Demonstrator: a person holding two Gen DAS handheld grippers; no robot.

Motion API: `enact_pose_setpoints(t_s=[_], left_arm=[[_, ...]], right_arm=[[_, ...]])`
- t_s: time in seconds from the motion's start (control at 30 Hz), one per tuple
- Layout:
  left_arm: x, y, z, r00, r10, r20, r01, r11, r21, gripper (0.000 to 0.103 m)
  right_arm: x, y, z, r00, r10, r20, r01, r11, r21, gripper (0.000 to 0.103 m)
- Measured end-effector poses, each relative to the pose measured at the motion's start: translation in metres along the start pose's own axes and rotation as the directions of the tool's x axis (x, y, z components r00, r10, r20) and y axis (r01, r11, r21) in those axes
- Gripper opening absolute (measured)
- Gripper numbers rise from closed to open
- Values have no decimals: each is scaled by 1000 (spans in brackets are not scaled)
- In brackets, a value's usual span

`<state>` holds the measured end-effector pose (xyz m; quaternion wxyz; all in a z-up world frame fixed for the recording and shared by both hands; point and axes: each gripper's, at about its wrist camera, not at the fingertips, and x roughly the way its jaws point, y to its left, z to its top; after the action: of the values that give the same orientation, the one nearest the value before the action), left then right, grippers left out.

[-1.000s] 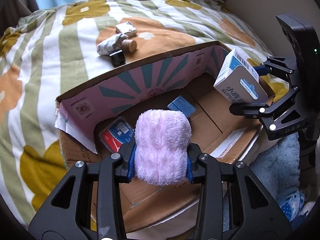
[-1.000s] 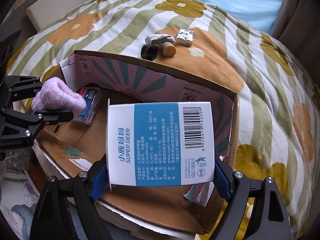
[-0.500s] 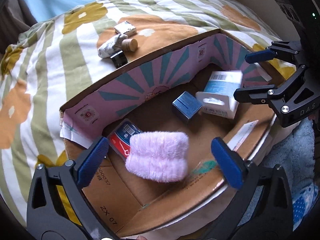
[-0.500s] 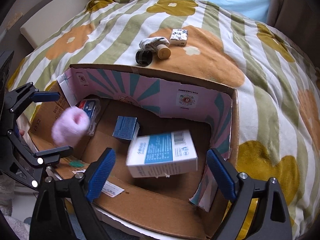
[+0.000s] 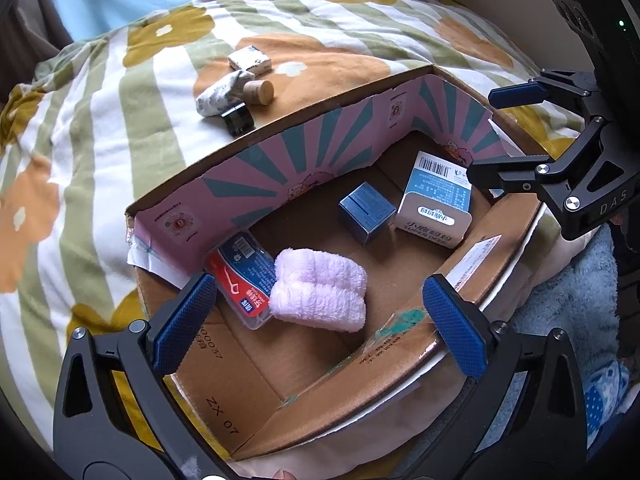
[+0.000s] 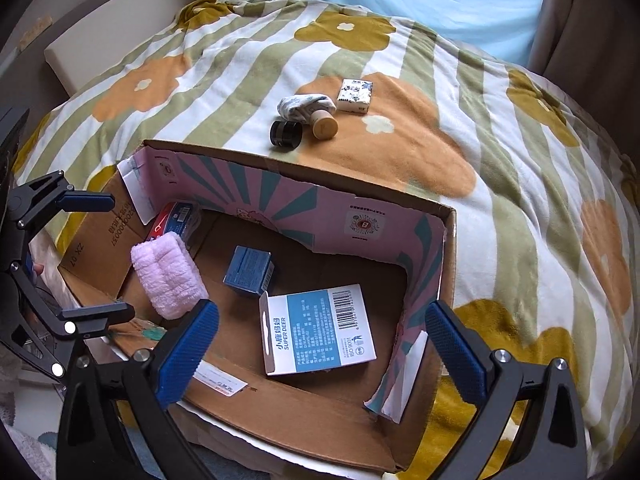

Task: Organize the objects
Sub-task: 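Move both tools back toward the sock and tissue pack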

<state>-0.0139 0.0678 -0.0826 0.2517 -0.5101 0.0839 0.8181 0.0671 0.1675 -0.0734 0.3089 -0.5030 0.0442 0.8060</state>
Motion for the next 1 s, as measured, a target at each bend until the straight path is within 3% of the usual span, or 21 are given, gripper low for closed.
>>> enact_pose_setpoints(t_s=[0.63, 0.67, 1.0], left_arm=[[-7, 16, 2, 1000, -10, 17, 10, 1000, -13, 103], [-8, 18, 3, 1000, -9, 20, 9, 1000, -12, 103], [-38, 46, 53, 996, 31, 87, -33, 999, 16, 103]], right_arm=[[8, 8, 10, 1000, -2, -20, 2, 1000, 0, 103], [8, 8, 12, 997, 77, 7, -75, 983, -169, 103], [-16, 11, 65, 997, 31, 66, -17, 979, -205, 103]])
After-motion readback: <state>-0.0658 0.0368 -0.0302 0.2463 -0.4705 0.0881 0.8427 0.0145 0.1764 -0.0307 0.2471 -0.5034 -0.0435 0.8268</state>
